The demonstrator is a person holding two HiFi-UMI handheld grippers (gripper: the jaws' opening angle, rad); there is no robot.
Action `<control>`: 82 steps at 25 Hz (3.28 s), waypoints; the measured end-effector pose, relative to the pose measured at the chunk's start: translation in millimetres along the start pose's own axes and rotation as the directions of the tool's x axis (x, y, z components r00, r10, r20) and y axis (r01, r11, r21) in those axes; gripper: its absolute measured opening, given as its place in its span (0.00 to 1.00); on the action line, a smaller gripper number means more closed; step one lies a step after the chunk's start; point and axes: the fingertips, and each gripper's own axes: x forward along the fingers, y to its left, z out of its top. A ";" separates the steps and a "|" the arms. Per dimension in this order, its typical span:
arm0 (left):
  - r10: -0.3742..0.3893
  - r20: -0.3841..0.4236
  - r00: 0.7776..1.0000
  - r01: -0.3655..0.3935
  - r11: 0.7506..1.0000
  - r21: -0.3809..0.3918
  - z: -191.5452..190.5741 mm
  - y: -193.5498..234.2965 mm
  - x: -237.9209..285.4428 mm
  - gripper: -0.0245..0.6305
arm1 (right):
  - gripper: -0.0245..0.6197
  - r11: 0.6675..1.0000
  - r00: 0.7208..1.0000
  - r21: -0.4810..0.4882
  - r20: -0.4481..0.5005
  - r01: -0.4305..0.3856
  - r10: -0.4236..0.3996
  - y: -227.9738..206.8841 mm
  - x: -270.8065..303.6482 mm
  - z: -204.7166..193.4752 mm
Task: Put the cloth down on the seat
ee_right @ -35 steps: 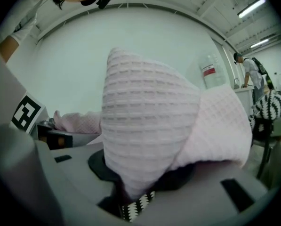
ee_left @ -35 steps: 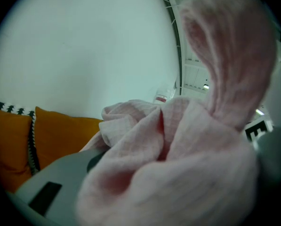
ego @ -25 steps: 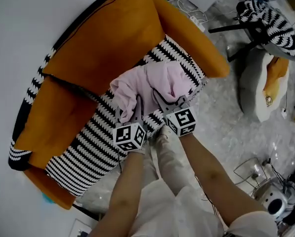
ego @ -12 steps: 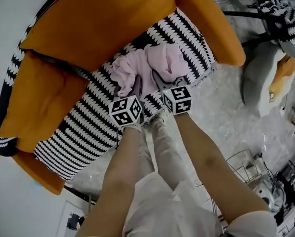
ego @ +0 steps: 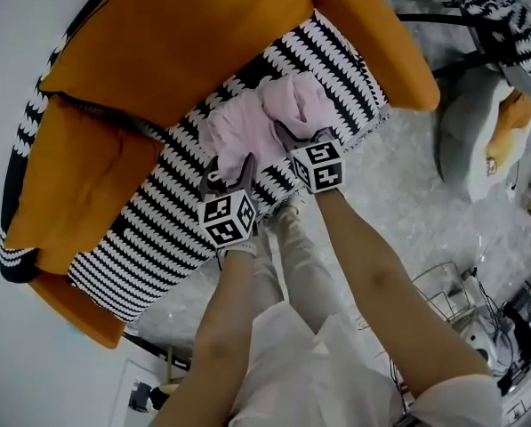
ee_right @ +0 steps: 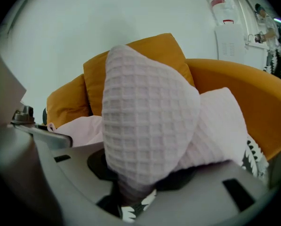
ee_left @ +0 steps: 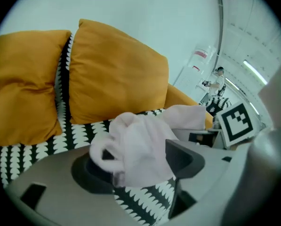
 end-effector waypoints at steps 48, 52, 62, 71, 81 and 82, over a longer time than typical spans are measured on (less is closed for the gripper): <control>-0.477 0.284 0.832 0.250 0.780 0.574 298.3 -197.6 -287.0 0.33 | 0.16 0.978 0.867 -0.178 0.498 0.107 -0.004 75.9 -379.3 263.9; -0.525 0.323 0.787 0.257 0.756 0.602 315.5 -220.6 -318.9 0.27 | 0.09 0.970 0.805 -0.203 0.593 0.135 0.013 84.5 -429.2 295.2; -0.629 0.414 0.658 0.197 0.674 0.712 359.9 -274.5 -389.9 0.16 | 0.05 0.964 0.703 -0.185 0.711 0.191 -0.003 91.2 -515.4 344.0; -0.649 0.460 0.606 0.216 0.691 0.690 378.5 -280.7 -410.5 0.13 | 0.05 0.940 0.670 -0.239 0.742 0.242 0.016 100.4 -540.8 359.5; -0.683 0.448 0.577 0.277 0.680 0.679 377.7 -274.6 -424.6 0.13 | 0.05 0.937 0.679 -0.274 0.732 0.215 0.059 123.2 -533.2 363.7; -0.685 0.448 0.574 0.281 0.679 0.678 379.7 -272.1 -426.9 0.13 | 0.05 0.936 0.679 -0.280 0.732 0.214 0.063 127.1 -531.9 365.4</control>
